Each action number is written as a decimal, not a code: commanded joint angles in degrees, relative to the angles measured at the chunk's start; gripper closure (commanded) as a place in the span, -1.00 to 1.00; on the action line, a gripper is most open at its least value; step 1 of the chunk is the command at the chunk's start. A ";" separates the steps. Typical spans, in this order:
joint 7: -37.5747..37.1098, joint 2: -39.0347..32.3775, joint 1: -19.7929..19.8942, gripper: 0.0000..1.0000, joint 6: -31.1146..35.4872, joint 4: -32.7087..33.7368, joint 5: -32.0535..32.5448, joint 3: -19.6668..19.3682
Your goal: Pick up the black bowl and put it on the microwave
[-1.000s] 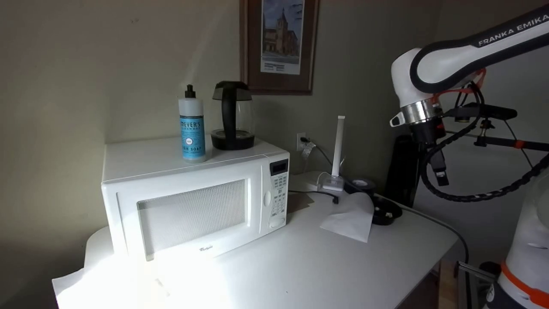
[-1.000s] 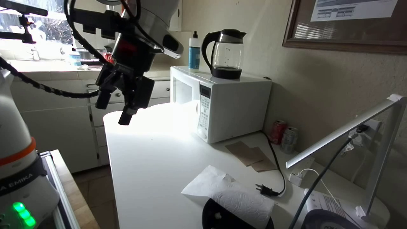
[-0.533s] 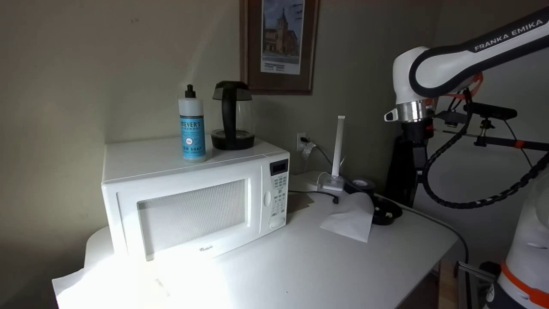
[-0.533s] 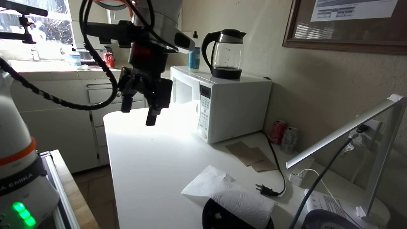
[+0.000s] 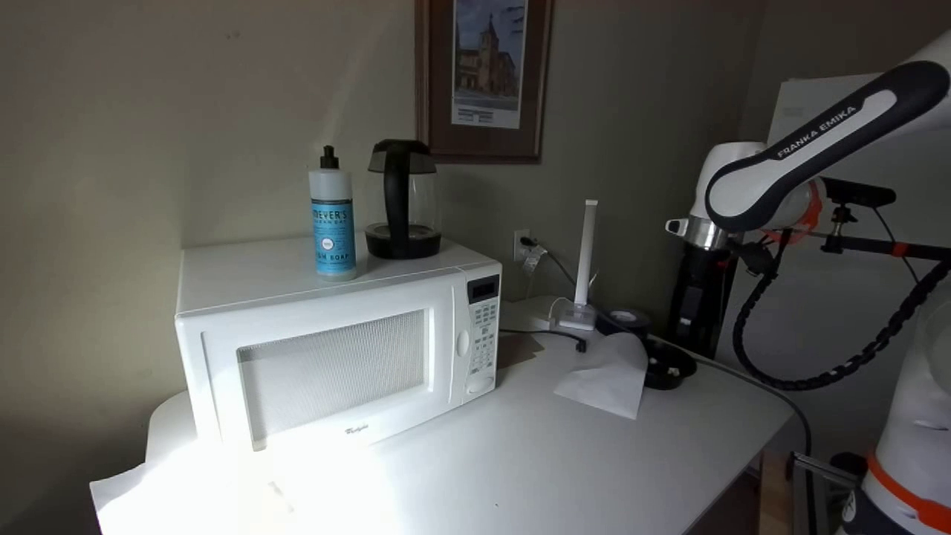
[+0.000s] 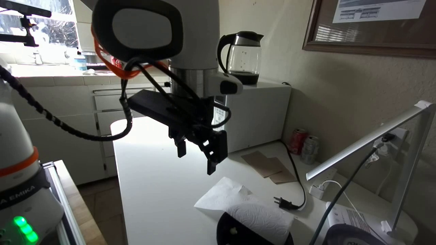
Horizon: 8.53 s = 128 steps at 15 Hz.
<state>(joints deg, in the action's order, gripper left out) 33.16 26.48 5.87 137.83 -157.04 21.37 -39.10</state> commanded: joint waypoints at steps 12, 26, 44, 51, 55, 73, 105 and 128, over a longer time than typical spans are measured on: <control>30.97 -11.18 -10.18 -1.00 15.50 -0.13 -17.27 -12.01; 45.62 -18.98 -20.50 -1.00 20.20 0.22 -27.01 -25.73; 52.07 -31.45 -27.02 -1.00 27.08 0.43 -51.60 -25.46; 51.26 -30.75 -27.00 -1.00 27.63 0.27 -50.97 -25.59; 52.60 -29.08 -27.10 -1.00 34.32 0.73 -57.72 -21.23; 80.51 -56.27 -2.59 -1.00 21.59 18.93 -100.59 4.76; 106.00 -39.51 -9.54 0.97 51.29 3.32 -104.82 7.59; 127.44 -9.50 -23.16 0.97 60.77 -0.47 -118.75 13.74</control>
<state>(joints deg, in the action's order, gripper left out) 155.23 14.43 -14.10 202.41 -157.50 -91.99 -26.76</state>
